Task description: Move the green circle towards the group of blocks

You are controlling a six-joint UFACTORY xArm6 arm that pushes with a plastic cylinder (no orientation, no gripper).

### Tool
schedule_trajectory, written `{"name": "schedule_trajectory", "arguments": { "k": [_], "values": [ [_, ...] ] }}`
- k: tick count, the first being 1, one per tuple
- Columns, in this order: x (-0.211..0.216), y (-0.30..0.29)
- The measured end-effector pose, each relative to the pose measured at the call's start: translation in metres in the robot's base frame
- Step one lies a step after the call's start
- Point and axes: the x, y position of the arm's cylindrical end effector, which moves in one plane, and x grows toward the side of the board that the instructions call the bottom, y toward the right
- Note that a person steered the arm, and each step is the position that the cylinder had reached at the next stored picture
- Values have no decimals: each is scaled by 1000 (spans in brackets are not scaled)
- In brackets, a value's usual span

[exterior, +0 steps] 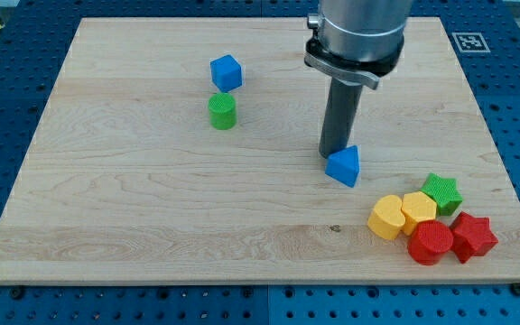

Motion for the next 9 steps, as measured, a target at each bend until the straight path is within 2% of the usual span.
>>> {"name": "schedule_trajectory", "arguments": {
  "k": [2,3,4,6,7,9],
  "values": [
    [22,33],
    [18,39],
    [-1,-14],
    [-33,-207],
    [-97,-239],
    [-95,-216]
  ]
}}
